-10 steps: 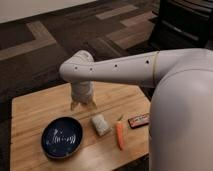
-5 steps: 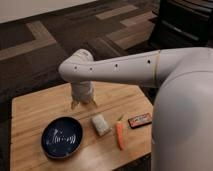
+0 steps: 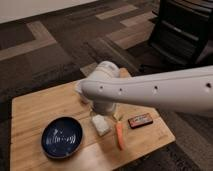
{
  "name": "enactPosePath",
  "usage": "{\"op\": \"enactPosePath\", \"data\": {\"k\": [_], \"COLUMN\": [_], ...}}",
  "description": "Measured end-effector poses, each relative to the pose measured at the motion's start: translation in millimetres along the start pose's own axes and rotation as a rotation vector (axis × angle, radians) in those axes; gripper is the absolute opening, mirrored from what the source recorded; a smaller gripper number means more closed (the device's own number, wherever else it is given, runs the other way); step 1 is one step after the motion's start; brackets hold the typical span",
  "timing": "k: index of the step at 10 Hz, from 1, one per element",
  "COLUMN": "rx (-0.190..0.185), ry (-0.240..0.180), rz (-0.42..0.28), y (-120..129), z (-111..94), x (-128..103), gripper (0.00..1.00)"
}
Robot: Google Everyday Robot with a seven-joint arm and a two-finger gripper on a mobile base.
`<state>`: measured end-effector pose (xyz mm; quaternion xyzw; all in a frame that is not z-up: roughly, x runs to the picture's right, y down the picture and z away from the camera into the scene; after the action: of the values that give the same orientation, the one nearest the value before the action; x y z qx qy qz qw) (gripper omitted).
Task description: Place the pepper in the ceramic bowl
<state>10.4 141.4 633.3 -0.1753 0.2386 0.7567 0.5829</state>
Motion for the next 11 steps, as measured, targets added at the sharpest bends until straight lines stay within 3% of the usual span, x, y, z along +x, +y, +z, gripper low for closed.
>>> {"op": "enactPosePath", "data": {"k": [4, 6, 8, 9, 11], "rx": [-0.002, -0.007, -0.017, -0.016, -0.016], "ry": [0.006, 0.081, 0.112, 0.113, 0.105], "rz": [-0.003, 0.056, 0.058, 0.025, -0.137], "y": [1, -25, -45, -52, -58], "z": [2, 36, 59, 68, 84], "x": [1, -4, -18, -22, -20], "gripper": [0.65, 0.65, 0.65, 0.65, 0.65]}}
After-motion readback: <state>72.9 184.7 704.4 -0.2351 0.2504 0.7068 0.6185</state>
